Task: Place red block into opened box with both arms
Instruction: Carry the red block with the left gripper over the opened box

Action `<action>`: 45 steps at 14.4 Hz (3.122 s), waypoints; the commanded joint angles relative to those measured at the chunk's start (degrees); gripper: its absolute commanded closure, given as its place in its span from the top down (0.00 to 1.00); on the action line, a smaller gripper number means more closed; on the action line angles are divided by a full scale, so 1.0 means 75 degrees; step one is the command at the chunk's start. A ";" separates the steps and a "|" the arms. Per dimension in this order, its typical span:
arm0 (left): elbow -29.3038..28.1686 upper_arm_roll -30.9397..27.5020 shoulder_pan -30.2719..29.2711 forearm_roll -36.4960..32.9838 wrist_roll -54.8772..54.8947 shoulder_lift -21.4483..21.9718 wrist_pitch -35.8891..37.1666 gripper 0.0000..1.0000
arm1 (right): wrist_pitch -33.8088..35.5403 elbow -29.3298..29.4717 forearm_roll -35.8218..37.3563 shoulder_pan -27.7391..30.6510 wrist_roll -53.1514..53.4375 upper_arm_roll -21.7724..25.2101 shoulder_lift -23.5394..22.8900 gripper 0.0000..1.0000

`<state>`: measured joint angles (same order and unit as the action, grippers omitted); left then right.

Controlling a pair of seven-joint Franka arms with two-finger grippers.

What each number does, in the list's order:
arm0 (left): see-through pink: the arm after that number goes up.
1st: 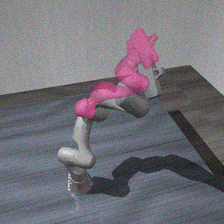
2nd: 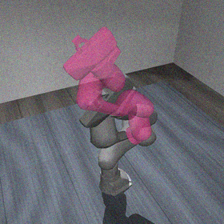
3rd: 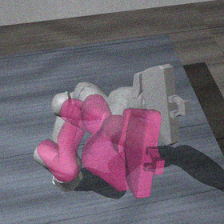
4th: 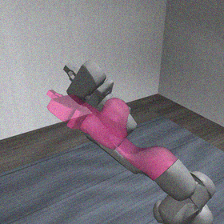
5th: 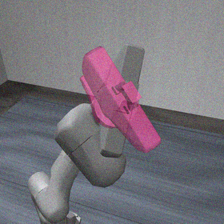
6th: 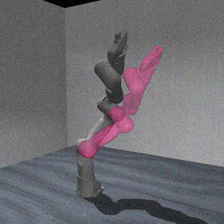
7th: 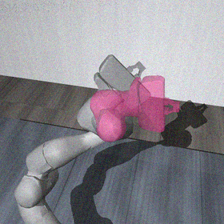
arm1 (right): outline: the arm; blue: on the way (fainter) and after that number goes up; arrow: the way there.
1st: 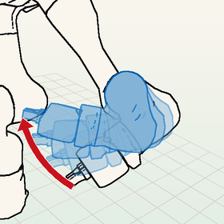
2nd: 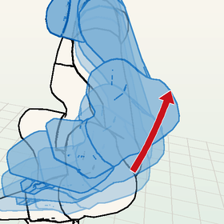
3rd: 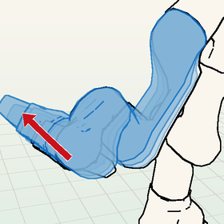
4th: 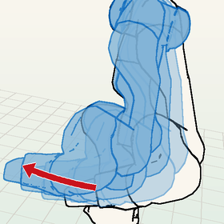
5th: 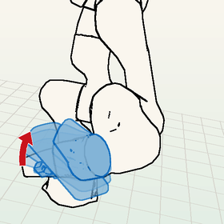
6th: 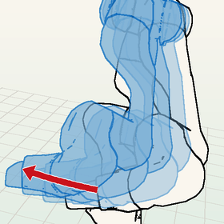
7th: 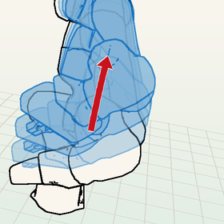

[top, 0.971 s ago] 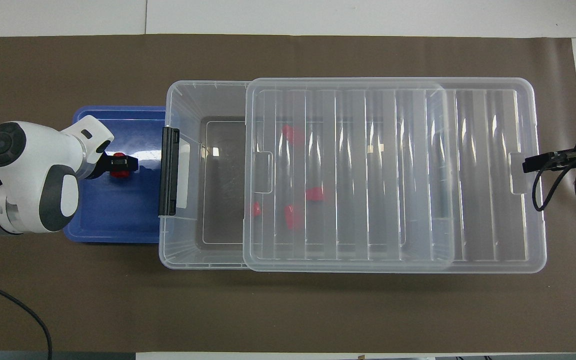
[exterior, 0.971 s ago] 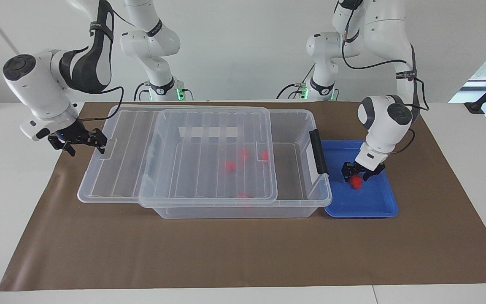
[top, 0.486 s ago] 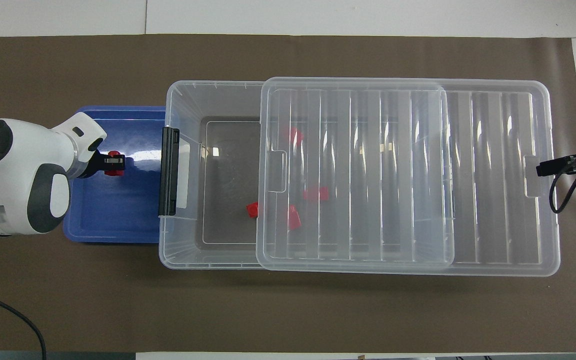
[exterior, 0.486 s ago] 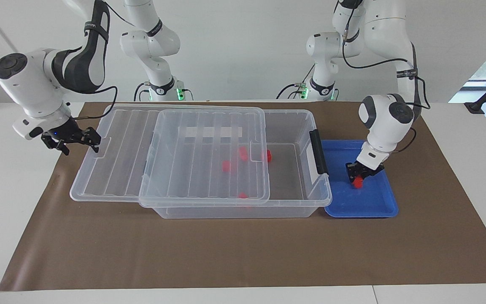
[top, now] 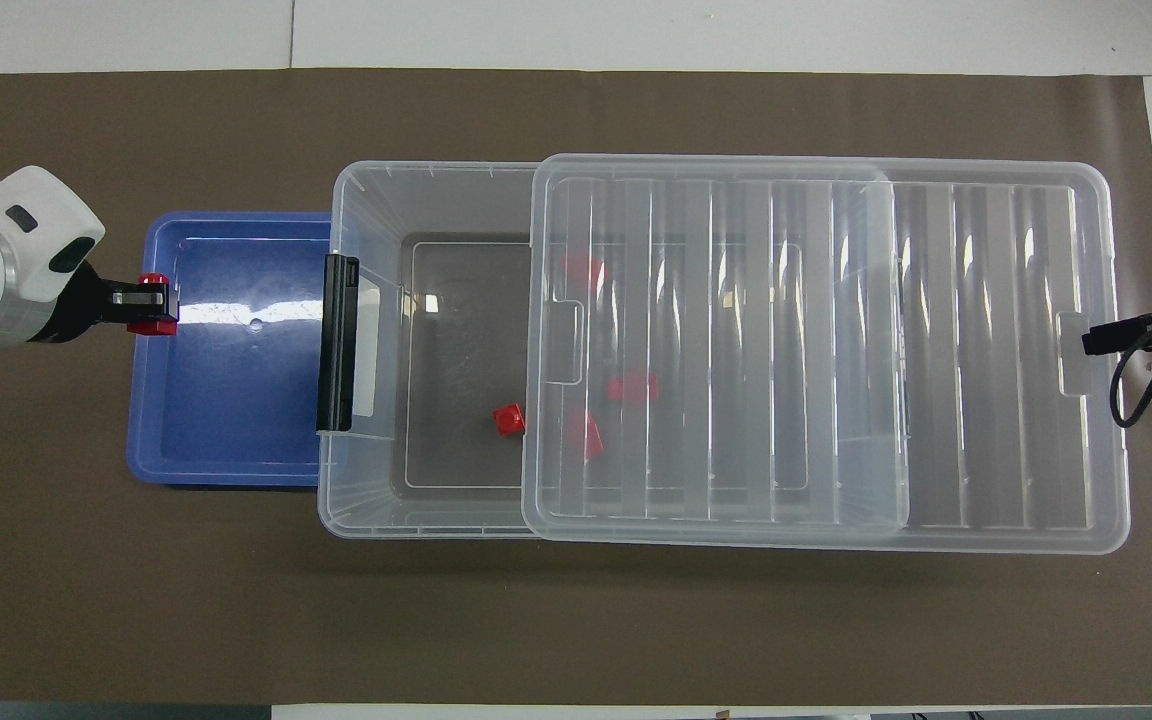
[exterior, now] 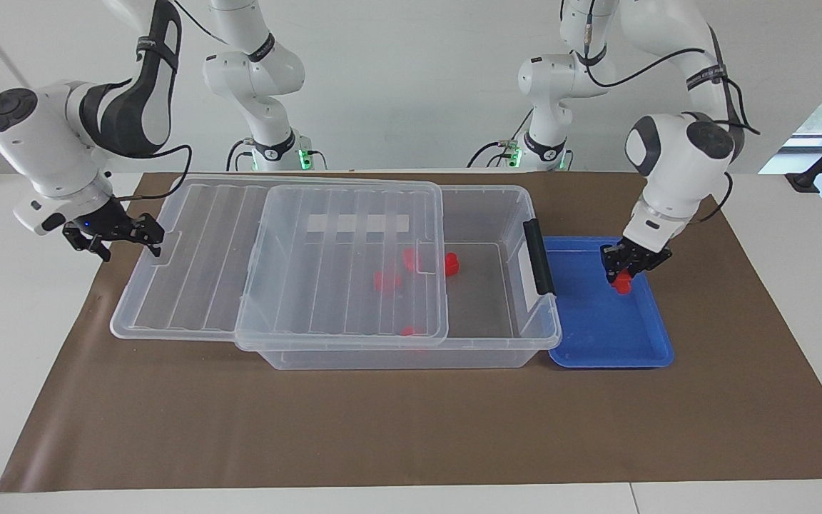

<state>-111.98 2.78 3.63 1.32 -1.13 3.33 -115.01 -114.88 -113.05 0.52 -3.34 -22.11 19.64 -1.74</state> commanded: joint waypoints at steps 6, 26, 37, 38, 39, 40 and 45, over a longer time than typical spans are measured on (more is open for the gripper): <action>0.0399 0.0485 0.1810 0.0000 -0.1066 -0.0420 -0.0062 0.00 | -0.0163 -0.0103 -0.0070 0.0047 -0.0380 0.0147 0.0009 1.00; 0.0317 0.0438 0.2927 -0.0761 -0.3538 -0.3186 -0.2653 0.00 | 0.3280 0.2944 -0.0386 0.0000 0.1867 -0.1211 -0.0132 1.00; 0.0306 0.0426 0.2692 -0.0761 -0.3587 -0.2896 -0.2619 1.00 | 0.3190 0.2944 -0.0281 -0.0105 0.2269 -0.1470 -0.0050 1.00; 0.0282 0.0426 0.2704 -0.0761 -0.3587 -0.2720 -0.2468 1.00 | 0.3107 0.2944 -0.0281 -0.0105 0.2257 -0.1470 -0.0050 1.00; 0.0282 0.0426 0.2715 -0.0761 -0.3587 -0.2532 -0.2130 1.00 | 0.3095 0.2944 -0.0281 -0.0105 0.2257 -0.1459 -0.0050 1.00; 0.0293 0.0438 0.2716 -0.0761 -0.3587 -0.2298 -0.1802 1.00 | 0.3106 0.2944 -0.0269 -0.0105 0.2257 -0.1458 -0.0050 1.00; 0.0328 0.0484 0.2786 -0.0691 -0.3599 -0.1454 -0.0863 1.00 | 0.3013 0.2874 -0.0234 -0.0105 0.2164 -0.1388 0.0009 1.00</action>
<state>-109.02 6.67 24.47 -3.10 -27.18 -10.58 -124.87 -91.45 -91.31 -1.22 -4.33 -5.92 9.04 -2.21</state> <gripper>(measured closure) 0.000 0.000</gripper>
